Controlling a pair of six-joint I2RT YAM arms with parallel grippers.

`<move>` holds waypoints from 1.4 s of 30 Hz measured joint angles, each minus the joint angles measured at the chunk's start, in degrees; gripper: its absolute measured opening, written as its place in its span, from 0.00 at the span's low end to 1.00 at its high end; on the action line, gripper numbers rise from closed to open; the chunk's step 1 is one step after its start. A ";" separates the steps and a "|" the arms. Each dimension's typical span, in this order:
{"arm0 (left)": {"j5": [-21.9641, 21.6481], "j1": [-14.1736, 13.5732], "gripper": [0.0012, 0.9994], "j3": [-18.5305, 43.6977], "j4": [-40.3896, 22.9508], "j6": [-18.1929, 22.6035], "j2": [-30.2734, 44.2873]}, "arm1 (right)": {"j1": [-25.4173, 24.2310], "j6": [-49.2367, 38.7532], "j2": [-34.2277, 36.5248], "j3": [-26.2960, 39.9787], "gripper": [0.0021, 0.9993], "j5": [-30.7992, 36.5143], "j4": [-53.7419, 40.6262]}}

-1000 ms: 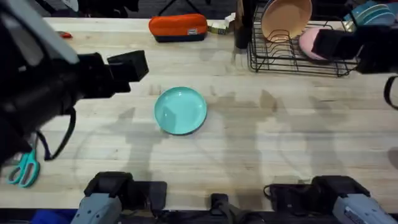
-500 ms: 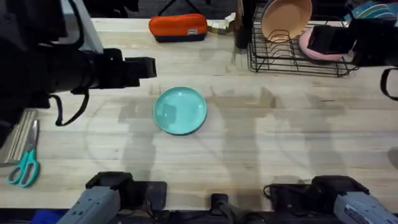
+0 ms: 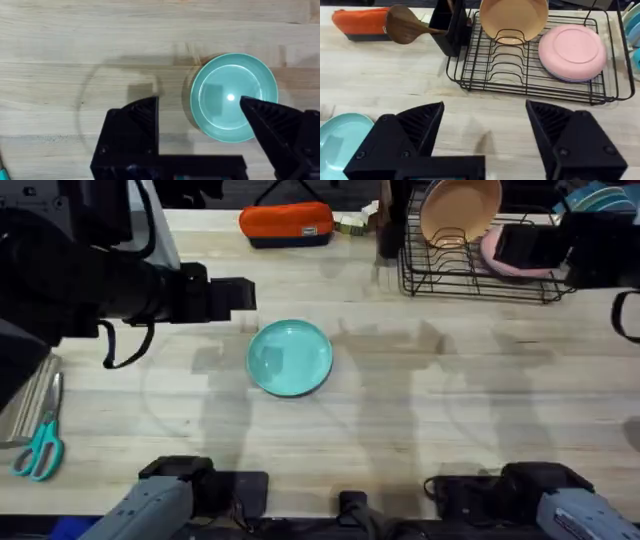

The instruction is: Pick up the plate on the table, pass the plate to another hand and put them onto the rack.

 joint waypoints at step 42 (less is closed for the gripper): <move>0.02 0.00 1.00 0.09 1.23 0.22 29.08 | 0.00 0.17 0.00 0.00 1.00 0.00 -0.13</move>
